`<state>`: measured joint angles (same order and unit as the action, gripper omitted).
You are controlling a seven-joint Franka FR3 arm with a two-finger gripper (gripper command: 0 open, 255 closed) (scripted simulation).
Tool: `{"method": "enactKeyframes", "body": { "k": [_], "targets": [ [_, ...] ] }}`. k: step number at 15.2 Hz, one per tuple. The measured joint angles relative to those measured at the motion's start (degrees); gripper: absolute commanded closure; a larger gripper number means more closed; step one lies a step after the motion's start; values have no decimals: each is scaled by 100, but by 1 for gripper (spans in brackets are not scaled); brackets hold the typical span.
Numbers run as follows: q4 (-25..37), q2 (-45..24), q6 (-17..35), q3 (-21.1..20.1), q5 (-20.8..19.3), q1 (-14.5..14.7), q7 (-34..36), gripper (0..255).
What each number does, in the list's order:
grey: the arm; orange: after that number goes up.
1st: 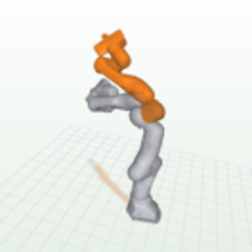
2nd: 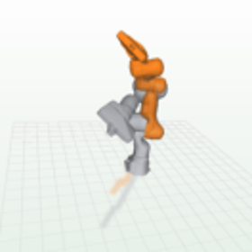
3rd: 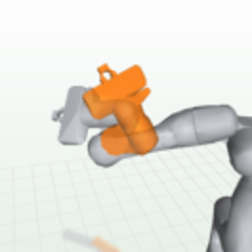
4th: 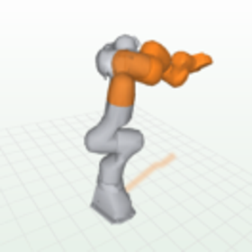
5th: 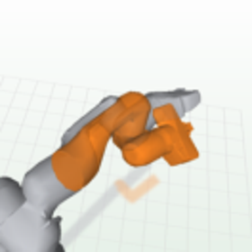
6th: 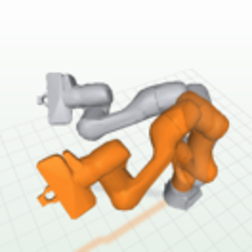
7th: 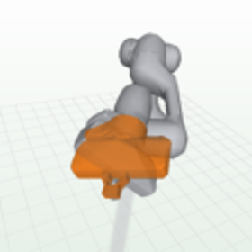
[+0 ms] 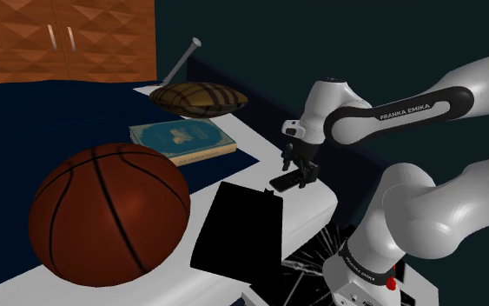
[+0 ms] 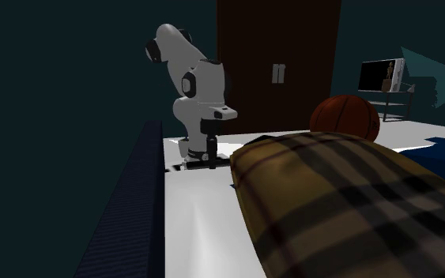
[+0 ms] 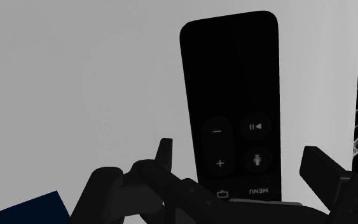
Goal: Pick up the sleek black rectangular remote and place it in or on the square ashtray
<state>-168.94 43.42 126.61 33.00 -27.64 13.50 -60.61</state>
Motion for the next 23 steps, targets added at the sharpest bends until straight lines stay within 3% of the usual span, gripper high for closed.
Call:
{"method": "enactKeyframes", "body": {
  "k": [11,23],
  "targets": [
    [31,44,-55,-18,14,-4,-9,255],
    [590,702,-1269,-443,405,70,-50,255]
  ]
}}
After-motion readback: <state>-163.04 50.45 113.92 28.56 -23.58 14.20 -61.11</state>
